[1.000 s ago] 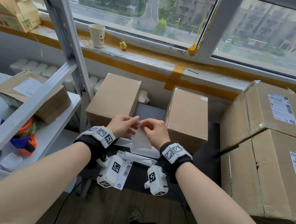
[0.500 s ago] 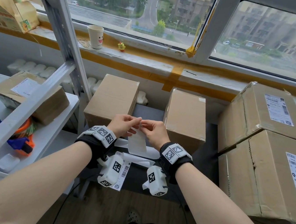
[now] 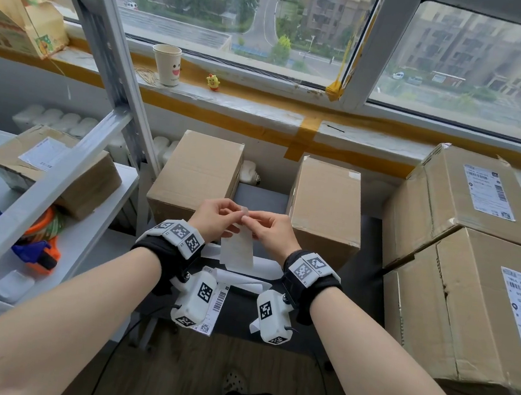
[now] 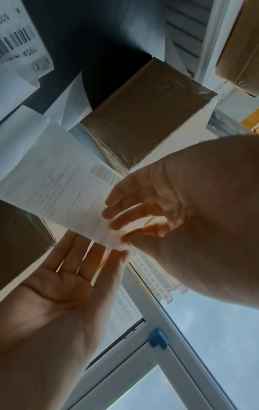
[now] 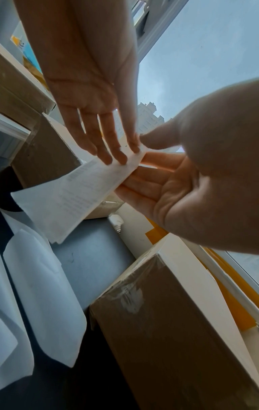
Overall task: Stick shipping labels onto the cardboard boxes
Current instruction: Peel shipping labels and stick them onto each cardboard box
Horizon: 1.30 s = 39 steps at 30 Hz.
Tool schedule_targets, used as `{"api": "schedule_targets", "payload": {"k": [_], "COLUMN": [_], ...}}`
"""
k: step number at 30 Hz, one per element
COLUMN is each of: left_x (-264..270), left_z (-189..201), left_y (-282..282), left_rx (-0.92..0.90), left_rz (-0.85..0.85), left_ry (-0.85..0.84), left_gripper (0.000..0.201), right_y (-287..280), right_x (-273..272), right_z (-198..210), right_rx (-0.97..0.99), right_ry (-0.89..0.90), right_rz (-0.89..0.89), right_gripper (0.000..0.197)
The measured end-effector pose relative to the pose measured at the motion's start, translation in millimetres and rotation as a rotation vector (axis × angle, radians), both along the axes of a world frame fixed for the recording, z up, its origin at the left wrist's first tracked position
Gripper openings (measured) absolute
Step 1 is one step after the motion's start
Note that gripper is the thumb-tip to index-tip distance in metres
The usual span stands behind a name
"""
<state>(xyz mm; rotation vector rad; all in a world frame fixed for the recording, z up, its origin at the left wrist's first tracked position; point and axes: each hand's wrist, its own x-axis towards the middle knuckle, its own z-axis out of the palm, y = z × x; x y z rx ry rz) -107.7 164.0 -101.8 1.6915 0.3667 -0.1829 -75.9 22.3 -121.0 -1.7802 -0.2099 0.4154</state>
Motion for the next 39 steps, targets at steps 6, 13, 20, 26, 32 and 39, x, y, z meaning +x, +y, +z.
{"api": "schedule_targets", "payload": {"k": [6,13,20,26,32,39], "left_x": [-3.3,-15.7,-30.5,-36.0,-34.5,-19.3], "left_z": [-1.2,-19.5,-56.6,-93.6,-111.0,-100.1], "left_y": [1.7,9.3,14.2,11.8,14.6,10.9], "left_rx": [0.037,0.063,0.117,0.163,0.207,0.265], "left_rz": [-0.047,0.080,0.138,0.187,0.217,0.218], "left_ry": [0.022,0.057,0.236,0.367,0.450,0.382], "left_gripper": [0.010,0.015,0.014,0.021,0.020,0.019], "right_y": [2.0,-3.6,-19.3,-36.2,-46.2,-43.2], "right_x": [3.1,2.5,10.8,24.6,33.4,30.3], "right_z": [-2.4,-8.9,-18.4,-18.3,-20.4,-23.6], "right_rx": [-0.065,-0.116,-0.165,-0.239,-0.284,-0.245], "right_ry": [-0.003,0.002,-0.052,-0.099,-0.114,-0.064], "right_rz": [-0.099,-0.207,-0.352,-0.432,-0.446,-0.450], "right_gripper": [0.015,0.018,0.010,0.016,0.019,0.012]}}
